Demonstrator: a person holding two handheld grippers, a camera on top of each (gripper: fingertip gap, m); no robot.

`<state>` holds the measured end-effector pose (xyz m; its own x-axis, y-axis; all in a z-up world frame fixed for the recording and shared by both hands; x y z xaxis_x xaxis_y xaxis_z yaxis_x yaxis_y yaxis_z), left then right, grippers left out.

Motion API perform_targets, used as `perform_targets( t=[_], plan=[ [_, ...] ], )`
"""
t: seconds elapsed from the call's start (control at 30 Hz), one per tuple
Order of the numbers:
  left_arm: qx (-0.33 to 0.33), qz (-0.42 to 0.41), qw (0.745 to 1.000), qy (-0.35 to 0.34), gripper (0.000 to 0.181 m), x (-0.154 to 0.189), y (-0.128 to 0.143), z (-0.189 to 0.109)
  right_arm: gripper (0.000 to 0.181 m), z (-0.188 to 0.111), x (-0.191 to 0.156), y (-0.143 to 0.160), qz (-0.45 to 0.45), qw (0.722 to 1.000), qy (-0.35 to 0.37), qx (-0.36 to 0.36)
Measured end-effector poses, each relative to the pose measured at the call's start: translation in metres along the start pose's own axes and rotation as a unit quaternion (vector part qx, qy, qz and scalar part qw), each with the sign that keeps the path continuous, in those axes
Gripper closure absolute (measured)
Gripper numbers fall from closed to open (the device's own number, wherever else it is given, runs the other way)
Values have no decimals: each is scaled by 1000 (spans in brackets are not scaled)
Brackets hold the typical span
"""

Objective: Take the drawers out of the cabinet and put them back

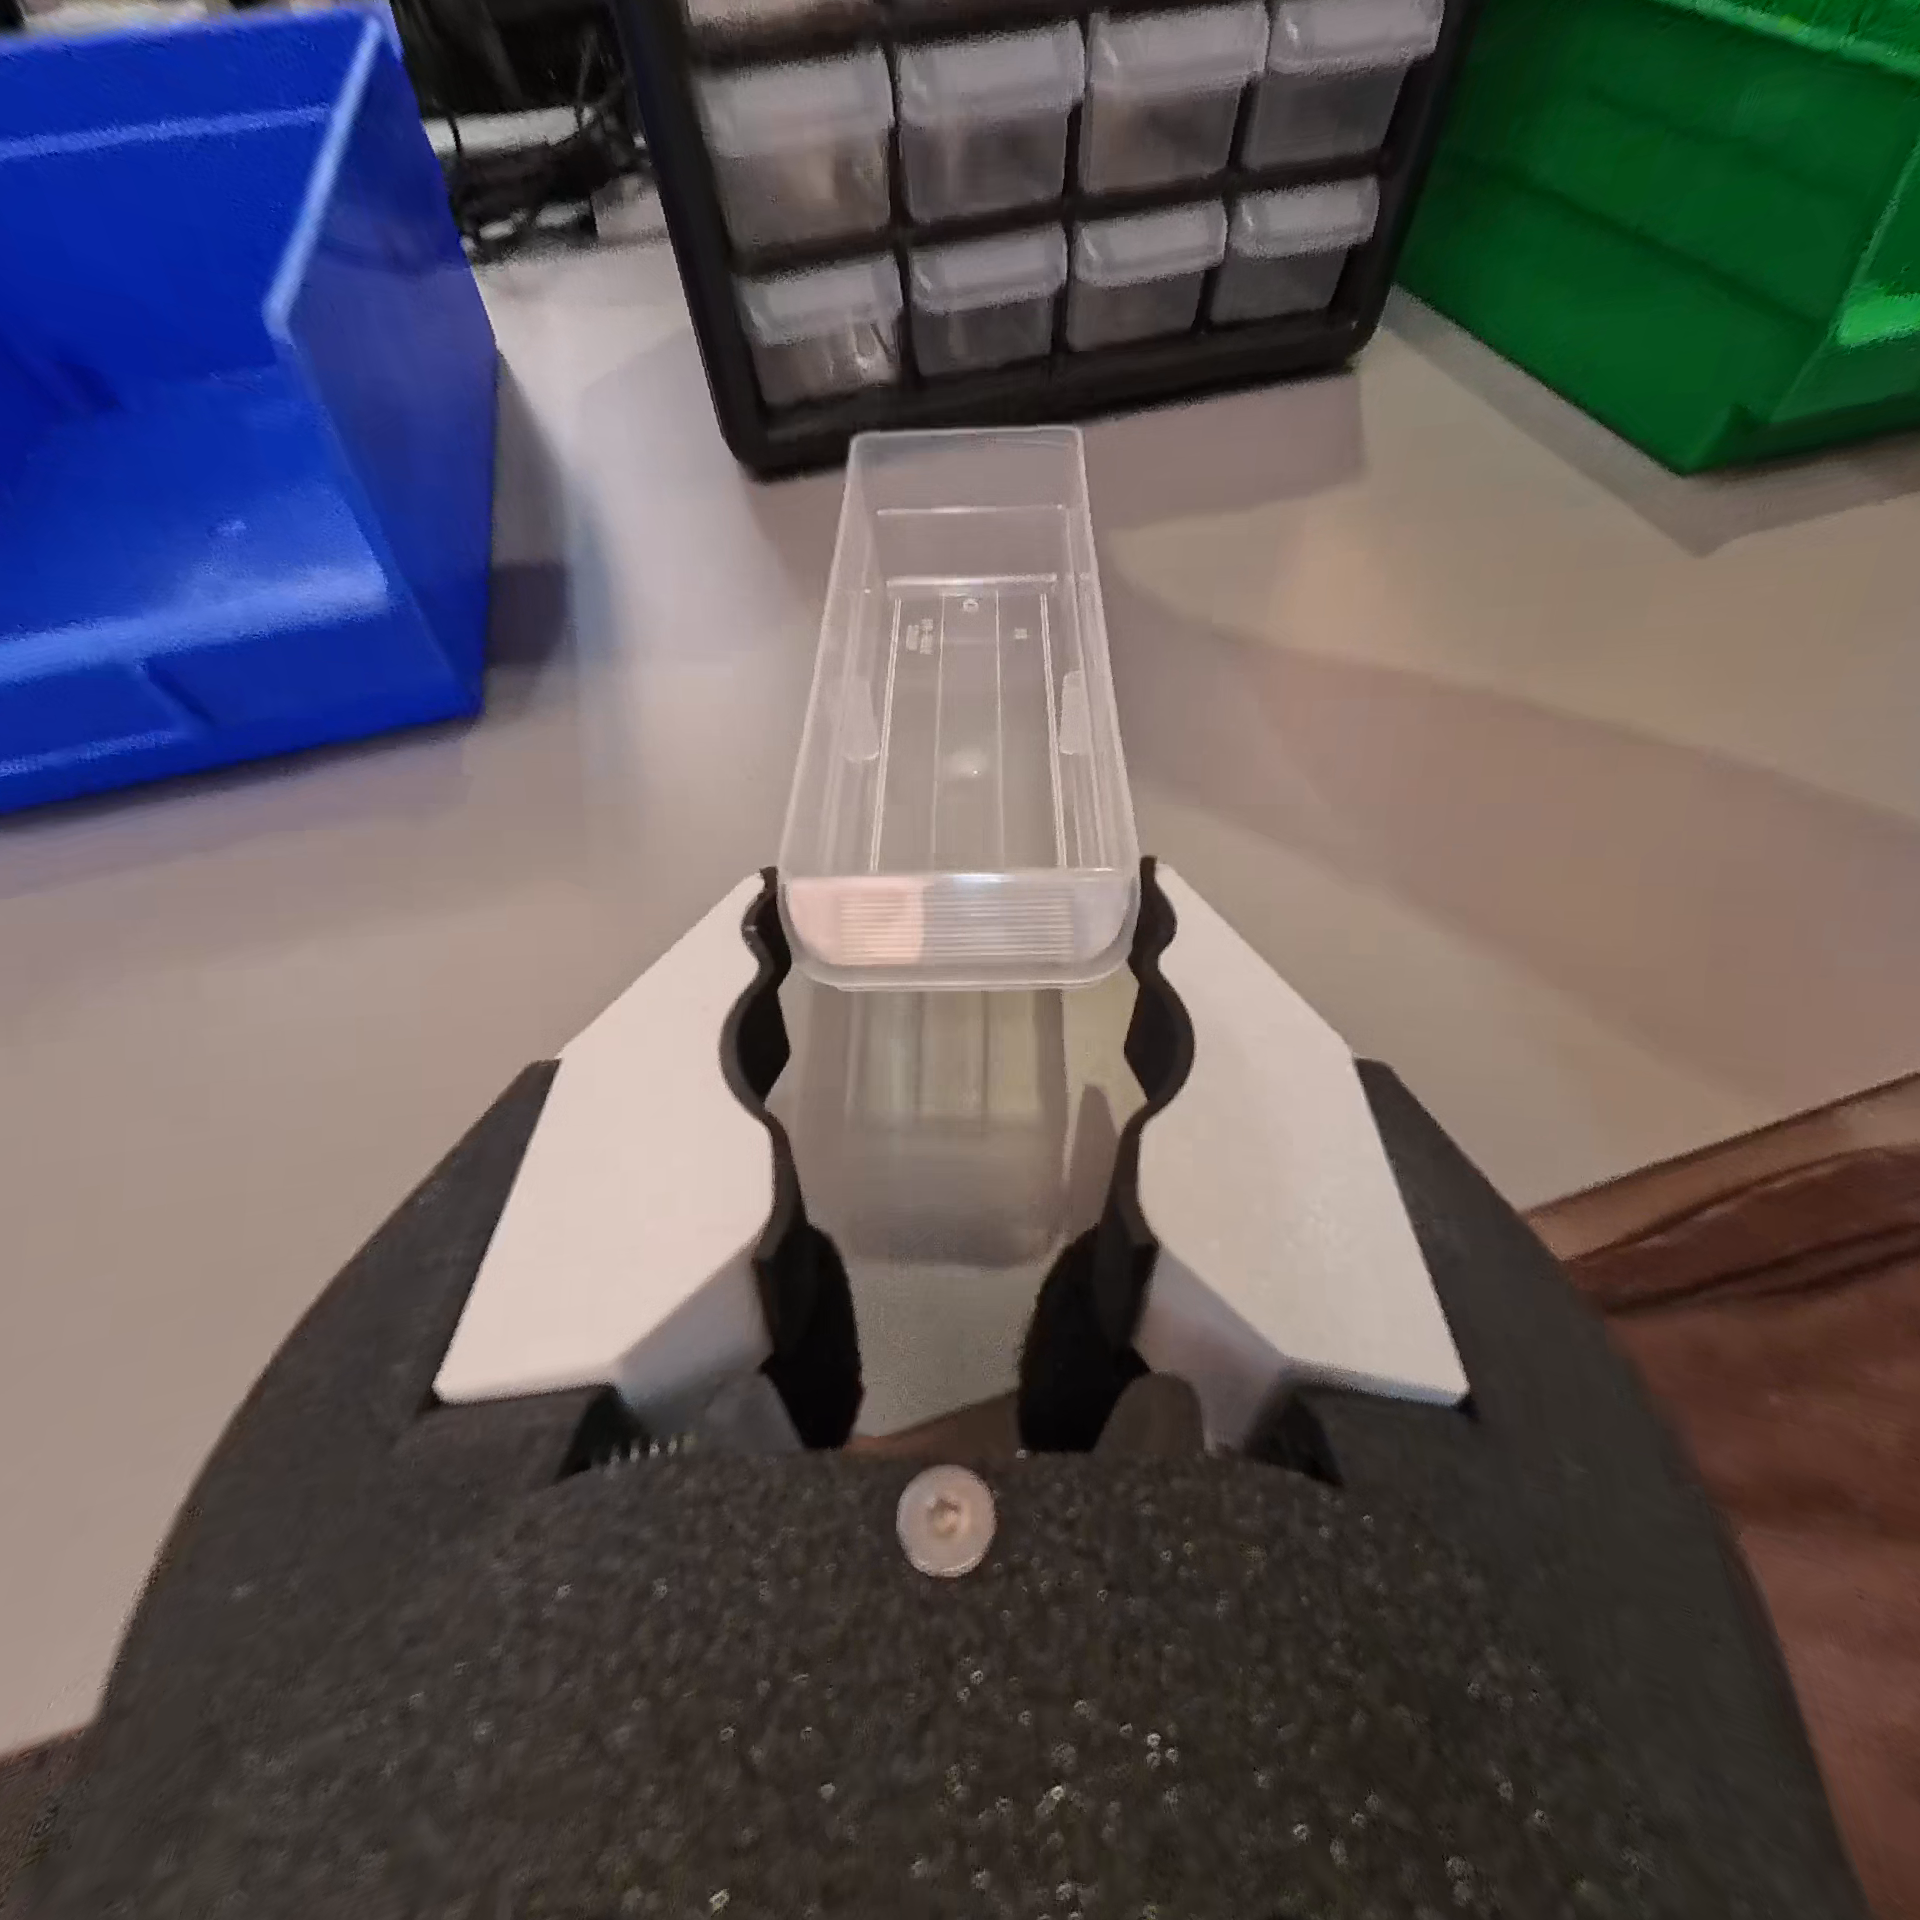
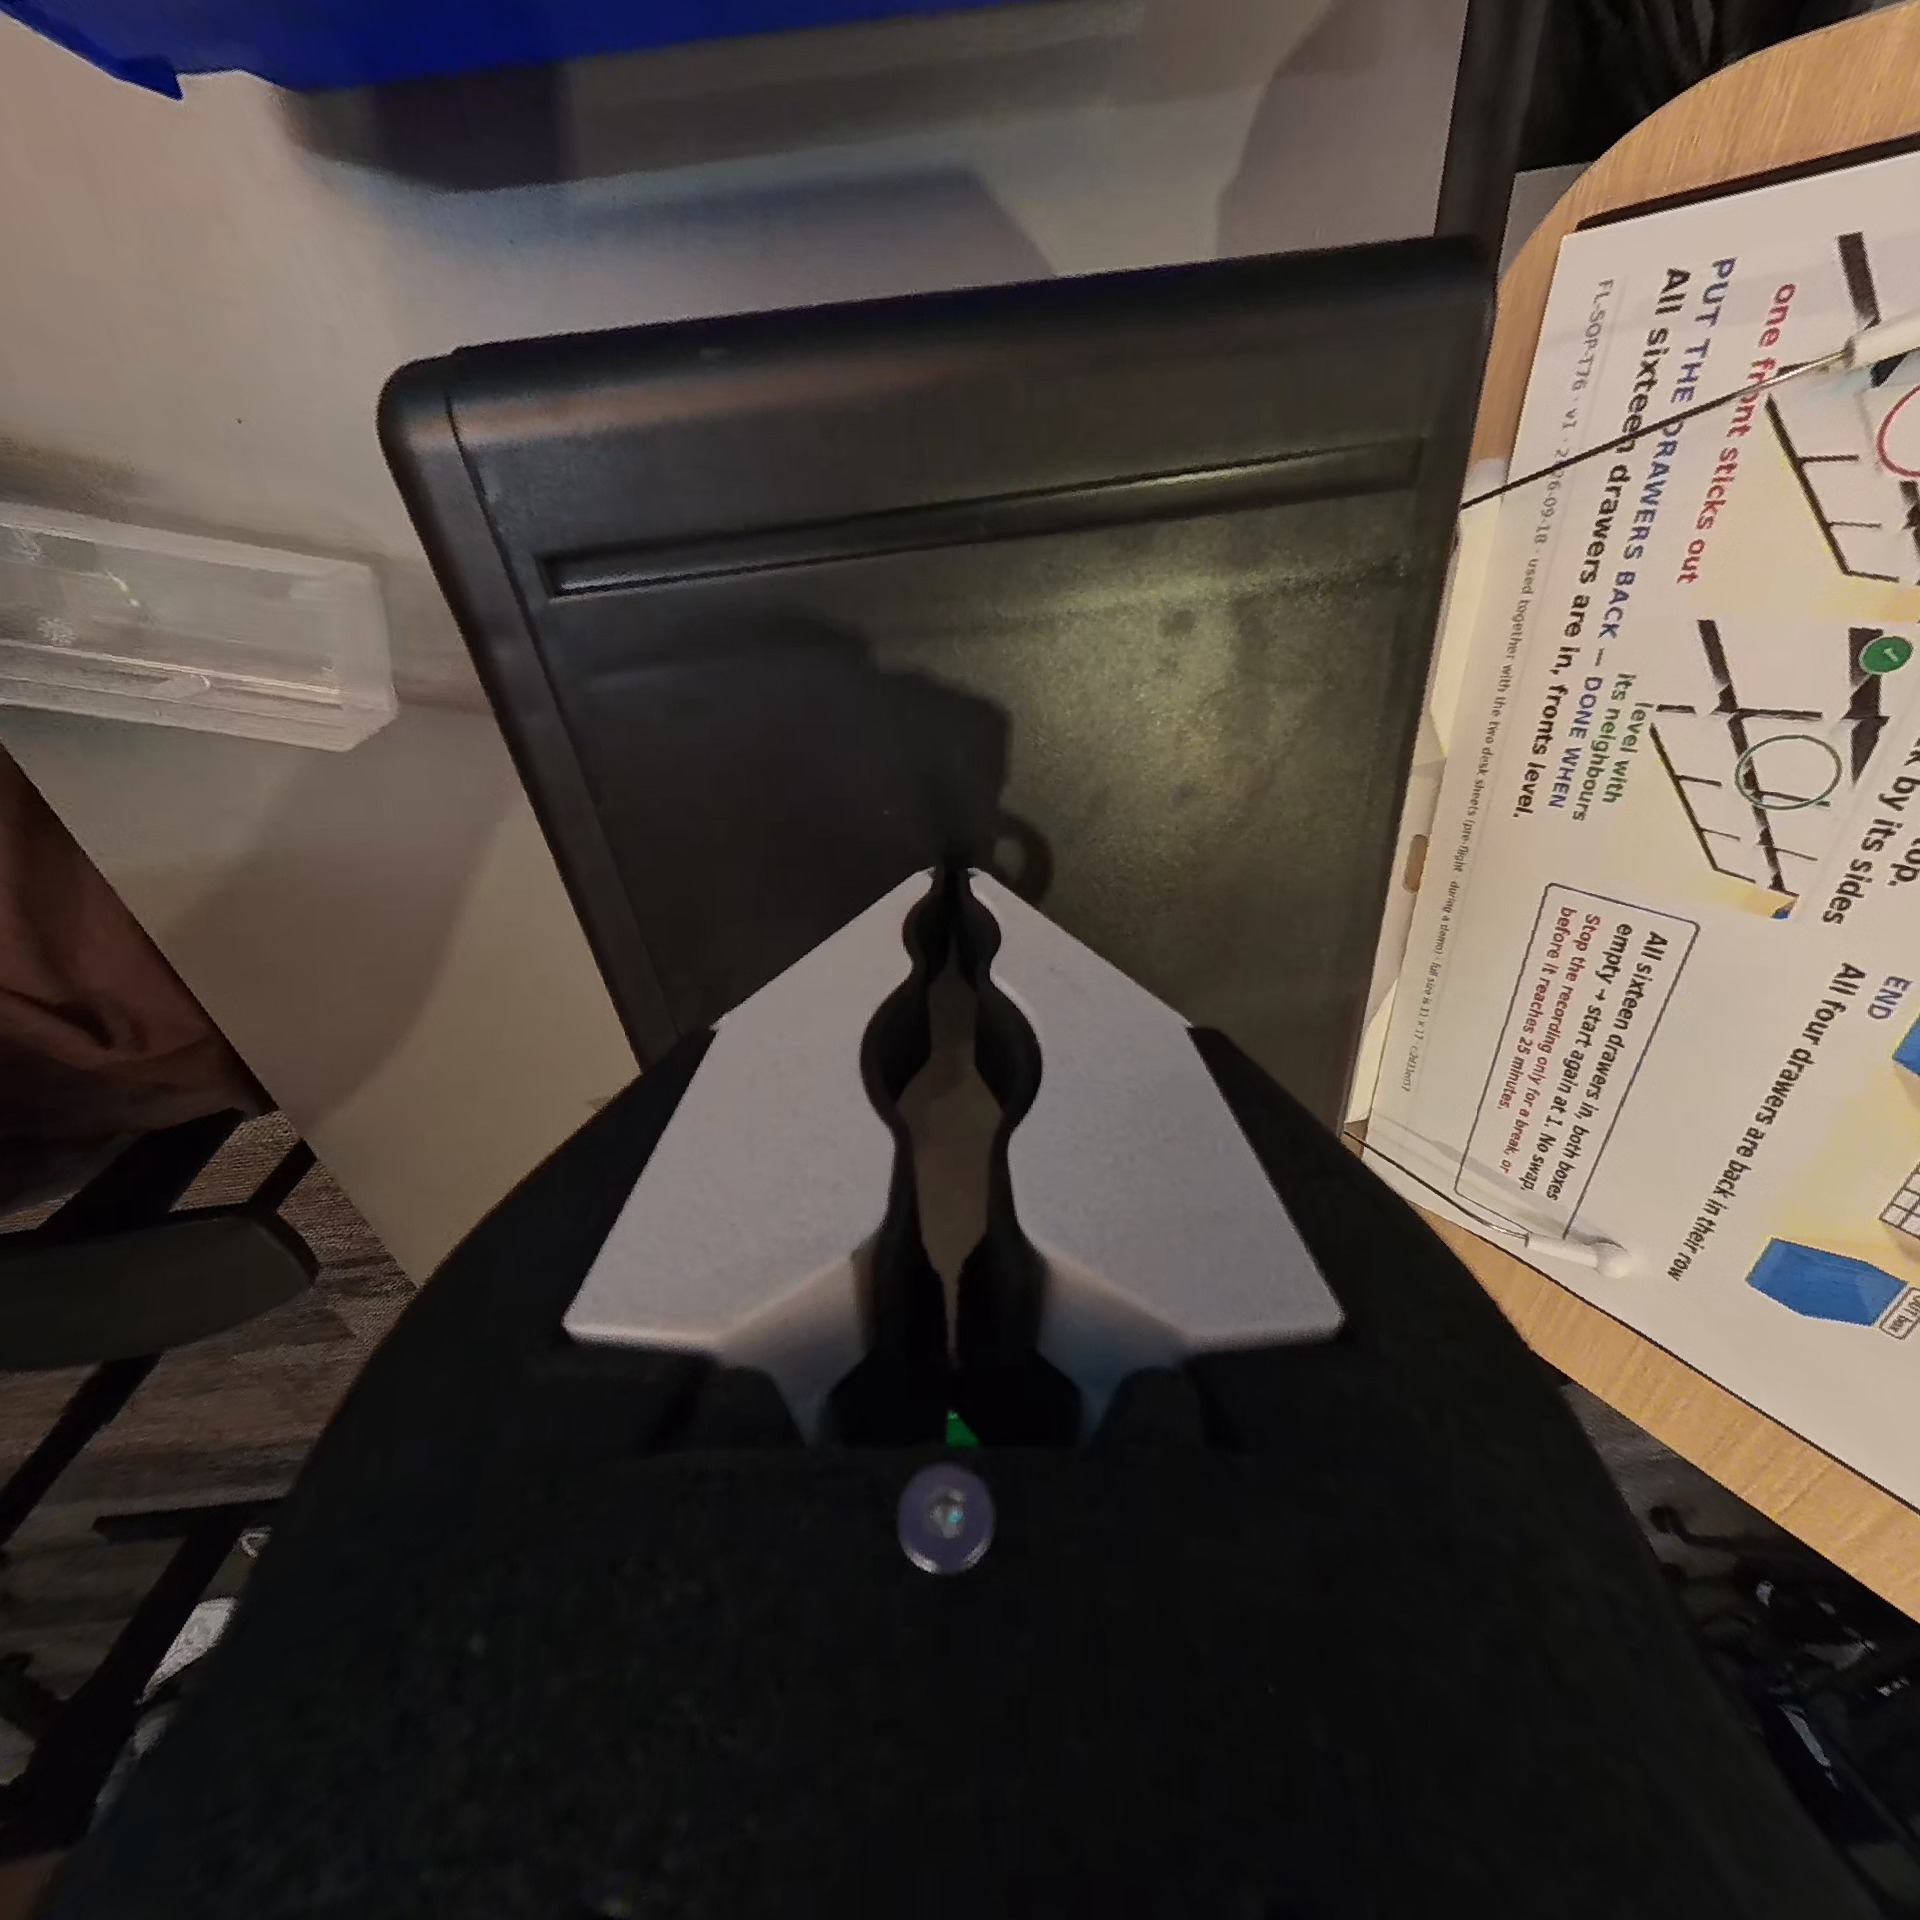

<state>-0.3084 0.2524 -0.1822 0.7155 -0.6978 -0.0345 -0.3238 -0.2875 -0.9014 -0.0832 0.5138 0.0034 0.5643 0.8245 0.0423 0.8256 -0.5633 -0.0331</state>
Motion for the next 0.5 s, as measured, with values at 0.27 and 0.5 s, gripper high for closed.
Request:
perform_targets(
  t=[0.27, 0.5],
  plan=[
    [56, -31, 997, -36, 117, -15, -90, 18, 181, 0, 0, 0, 5, 1000, -1, -6],
    [32, -63, 996, -55, 116, -26, -131, 42, 181, 0, -1, -2, 6, 1000, 7, -23]
  ],
)
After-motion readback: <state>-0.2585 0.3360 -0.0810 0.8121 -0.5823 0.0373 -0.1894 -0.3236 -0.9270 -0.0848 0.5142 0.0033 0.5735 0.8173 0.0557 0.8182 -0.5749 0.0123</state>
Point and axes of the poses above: each gripper's, where its closed fingertips meet, z out along the fingers, y out of its underside, x = y × z across the jaws, the point moved 4 cm from there along -z, back along the fingers
